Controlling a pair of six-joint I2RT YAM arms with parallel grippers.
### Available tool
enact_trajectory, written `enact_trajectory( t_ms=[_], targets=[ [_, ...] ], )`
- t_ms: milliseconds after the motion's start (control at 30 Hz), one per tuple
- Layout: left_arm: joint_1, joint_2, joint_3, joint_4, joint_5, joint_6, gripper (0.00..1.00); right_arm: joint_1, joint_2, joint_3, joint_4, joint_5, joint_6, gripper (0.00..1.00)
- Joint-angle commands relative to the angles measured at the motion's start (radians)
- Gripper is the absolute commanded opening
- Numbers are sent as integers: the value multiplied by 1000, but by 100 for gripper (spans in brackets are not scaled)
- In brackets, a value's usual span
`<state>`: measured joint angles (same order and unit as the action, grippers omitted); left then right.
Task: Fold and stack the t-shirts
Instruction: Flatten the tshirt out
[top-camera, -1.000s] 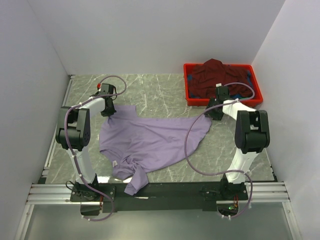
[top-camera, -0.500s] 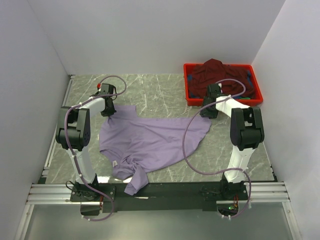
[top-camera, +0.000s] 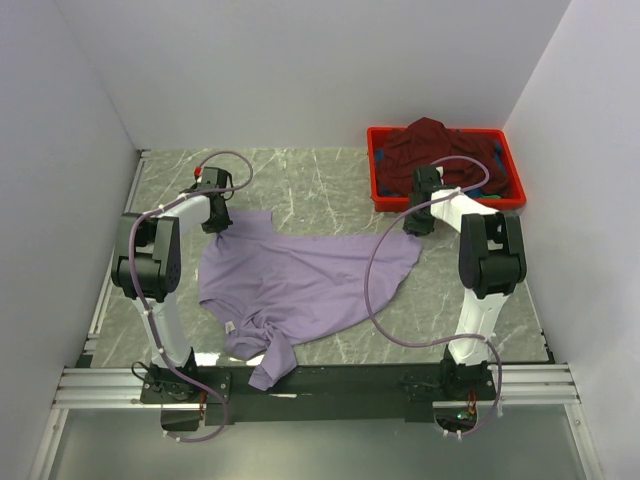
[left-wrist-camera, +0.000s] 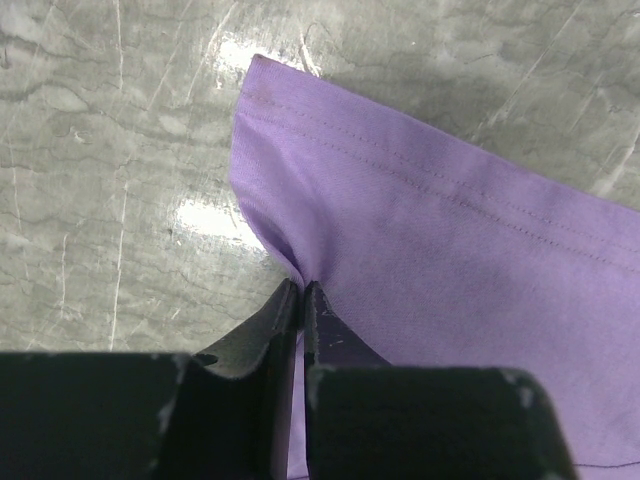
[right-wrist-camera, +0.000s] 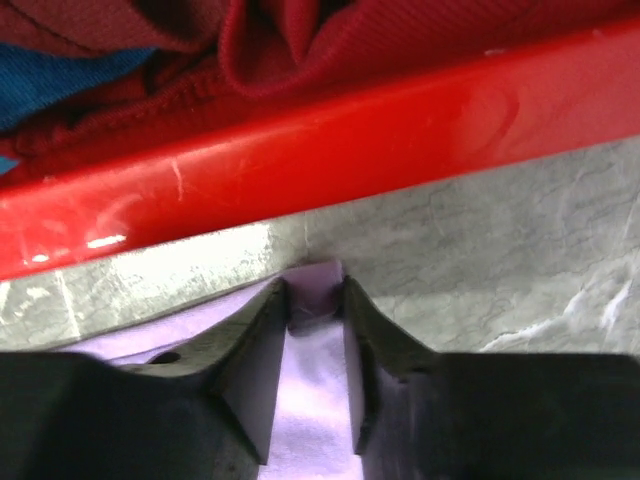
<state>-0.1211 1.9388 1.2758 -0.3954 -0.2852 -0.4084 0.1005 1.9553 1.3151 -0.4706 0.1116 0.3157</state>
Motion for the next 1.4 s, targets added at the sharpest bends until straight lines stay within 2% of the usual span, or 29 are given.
enact_trajectory(
  t_ms=[0, 33, 133, 333, 400, 467, 567, 600, 633, 733, 933, 1033, 1200, 1367],
  targets=[
    [-2, -26, -3, -20, 11, 8, 9, 1, 27, 53, -25, 10, -9, 29],
    [-3, -26, -3, -20, 8, 10, 8, 1, 30, 55, -23, 10, -10, 19],
    [-2, -26, 2, -20, -3, 14, 4, 1, 28, 55, -19, 7, -7, 0],
    [1, -40, 8, -20, -23, 14, 4, 1, 5, 49, -3, 5, 6, 0],
    [12, -46, 14, -22, -28, 10, 8, 1, -7, 45, 7, 8, 8, 0],
    [23, -58, 7, -17, -35, -3, 23, 1, -10, 52, 6, 11, 10, 0],
    [57, -78, -16, -5, -49, -24, 38, 1, -13, 46, 7, 16, 14, 0],
    [79, -83, -19, -2, -42, -27, 41, 2, -15, 41, 13, 17, 16, 0],
    [90, -86, -23, 1, -32, -32, 49, 1, -19, 38, 16, 19, 19, 0],
    [118, -92, -18, 6, 20, -36, 62, 1, -18, 26, 24, 19, 25, 0],
    [118, -90, -26, 23, 52, -36, 63, -1, -19, 16, 29, 36, 28, 0],
    [164, -75, 10, 27, 122, -49, 63, -4, -19, 12, 30, 39, 33, 0],
    [170, -58, 51, 47, 201, -52, 64, -5, -25, 1, 39, 40, 37, 0],
    [169, -14, 46, 53, 231, -47, 57, -5, -29, -5, 43, 40, 39, 0]
  ],
)
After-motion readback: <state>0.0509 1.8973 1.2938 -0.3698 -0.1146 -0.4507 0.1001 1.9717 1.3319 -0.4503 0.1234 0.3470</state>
